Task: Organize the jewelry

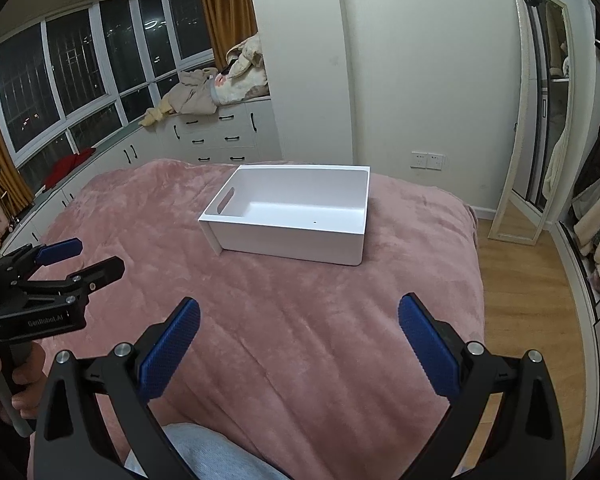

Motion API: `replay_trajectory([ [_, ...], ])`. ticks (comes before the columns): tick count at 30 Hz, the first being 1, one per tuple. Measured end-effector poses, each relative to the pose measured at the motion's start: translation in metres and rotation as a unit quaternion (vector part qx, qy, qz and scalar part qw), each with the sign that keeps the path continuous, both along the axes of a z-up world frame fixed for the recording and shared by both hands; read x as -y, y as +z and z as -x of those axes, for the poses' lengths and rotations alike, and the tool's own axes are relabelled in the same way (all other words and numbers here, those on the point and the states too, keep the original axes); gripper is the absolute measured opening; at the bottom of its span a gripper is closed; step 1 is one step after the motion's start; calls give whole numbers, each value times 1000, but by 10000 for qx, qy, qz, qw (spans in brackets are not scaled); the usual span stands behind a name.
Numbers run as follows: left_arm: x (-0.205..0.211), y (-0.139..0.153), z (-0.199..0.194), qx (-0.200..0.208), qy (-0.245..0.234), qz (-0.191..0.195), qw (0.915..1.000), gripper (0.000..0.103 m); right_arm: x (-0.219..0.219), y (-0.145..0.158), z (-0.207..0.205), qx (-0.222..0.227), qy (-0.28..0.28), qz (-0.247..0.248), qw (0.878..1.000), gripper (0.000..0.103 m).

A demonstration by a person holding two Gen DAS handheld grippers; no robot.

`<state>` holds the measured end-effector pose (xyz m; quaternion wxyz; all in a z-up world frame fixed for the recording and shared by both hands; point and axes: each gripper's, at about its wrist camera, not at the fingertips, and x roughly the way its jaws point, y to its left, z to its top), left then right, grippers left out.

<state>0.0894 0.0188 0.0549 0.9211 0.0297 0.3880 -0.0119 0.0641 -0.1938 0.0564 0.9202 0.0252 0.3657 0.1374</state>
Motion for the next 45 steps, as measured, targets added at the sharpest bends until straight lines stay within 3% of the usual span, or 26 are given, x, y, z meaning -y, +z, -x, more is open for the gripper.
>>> replay_trajectory([
  [45, 6, 6, 0, -9, -213, -185, 9996, 94, 0, -10, 6, -71, -93, -61, 9999, 98],
])
